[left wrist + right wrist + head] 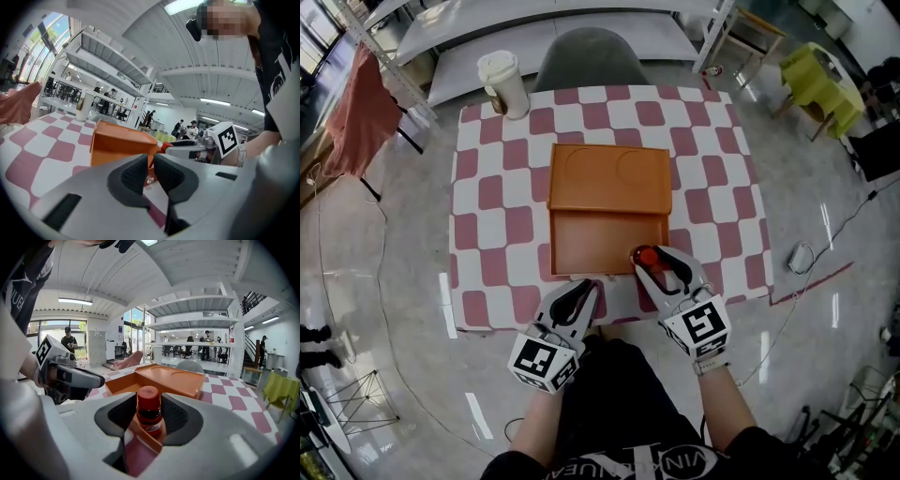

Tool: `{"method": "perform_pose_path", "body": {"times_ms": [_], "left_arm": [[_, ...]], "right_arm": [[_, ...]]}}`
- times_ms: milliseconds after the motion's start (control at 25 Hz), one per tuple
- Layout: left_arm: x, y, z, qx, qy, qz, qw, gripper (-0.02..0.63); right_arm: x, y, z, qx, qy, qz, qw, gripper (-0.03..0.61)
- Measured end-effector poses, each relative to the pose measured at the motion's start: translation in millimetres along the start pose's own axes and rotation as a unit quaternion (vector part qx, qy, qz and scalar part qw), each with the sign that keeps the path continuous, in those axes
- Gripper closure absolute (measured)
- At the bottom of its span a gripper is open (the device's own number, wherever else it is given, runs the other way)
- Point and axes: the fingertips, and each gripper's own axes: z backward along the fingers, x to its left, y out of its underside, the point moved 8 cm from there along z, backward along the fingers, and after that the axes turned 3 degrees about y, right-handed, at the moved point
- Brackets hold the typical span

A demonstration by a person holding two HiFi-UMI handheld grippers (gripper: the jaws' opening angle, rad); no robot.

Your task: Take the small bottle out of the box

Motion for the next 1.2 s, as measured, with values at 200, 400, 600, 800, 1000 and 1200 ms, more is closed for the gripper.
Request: {"method": "perform_pose_path", "body": {"times_ms": [200,400,600,800,1000,1200], "left_arm": [[1,-3,-2,0.005,0.004,0.001,1.0000,0.574],[-1,3,0,0.005,0.012,0.010,0.9999,0.574],[-3,5,-2,0.007,0.020,0.016,0.9996,0.574],[0,7,-2,0.011,0.017,0.017,0.9997,0.574],[2,11,-3,0.014,0.016,0.015,0.9996,0.574],[1,17,0,0.013,0.018,0.015,0.9996,0.574]], "right_arm": [[2,2,-4,-0.003,-0.006,0.004,1.000,0.433],[4,2,-6,-0.020,-0.002,0.001,1.000,0.433],[4,1,-7,-0.028,0.010,0.009,1.000,0.433],[5,0,-8,-0.027,0.016,0.014,0.999,0.434],[4,0,-9,-0.031,0.015,0.016,0.999,0.436],[0,0,-6,-0.035,0.024,-0.004,0.999,0.437]]}}
